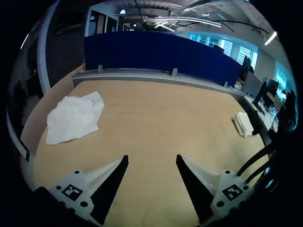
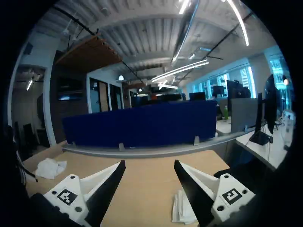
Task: Fold towel
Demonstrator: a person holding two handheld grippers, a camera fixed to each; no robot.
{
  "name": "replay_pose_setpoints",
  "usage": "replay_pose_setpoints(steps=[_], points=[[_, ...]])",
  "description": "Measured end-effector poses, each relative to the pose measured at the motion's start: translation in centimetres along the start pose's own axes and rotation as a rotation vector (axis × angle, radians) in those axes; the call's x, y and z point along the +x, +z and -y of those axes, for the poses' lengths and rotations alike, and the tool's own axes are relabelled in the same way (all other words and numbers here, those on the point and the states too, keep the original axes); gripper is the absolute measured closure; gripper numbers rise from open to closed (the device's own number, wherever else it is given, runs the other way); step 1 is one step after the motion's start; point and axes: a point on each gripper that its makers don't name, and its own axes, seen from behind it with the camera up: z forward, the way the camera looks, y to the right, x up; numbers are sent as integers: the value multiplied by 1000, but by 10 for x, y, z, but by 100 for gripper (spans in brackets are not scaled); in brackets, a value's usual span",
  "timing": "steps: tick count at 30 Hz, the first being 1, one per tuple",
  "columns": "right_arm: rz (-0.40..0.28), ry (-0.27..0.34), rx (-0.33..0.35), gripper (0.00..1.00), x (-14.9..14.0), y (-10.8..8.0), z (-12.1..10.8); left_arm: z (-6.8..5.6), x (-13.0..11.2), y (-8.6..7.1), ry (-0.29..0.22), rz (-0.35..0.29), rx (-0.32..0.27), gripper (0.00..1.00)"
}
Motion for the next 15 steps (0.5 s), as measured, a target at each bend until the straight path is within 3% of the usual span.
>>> replay_pose_setpoints(steps=[9,15], points=[[-68,-34,-21,0,21,-16,24,4,18,1,17,-53,-9,6],[-103,-72,-66,0,32,-20,36,11,61,-4,34,-204,9,6]])
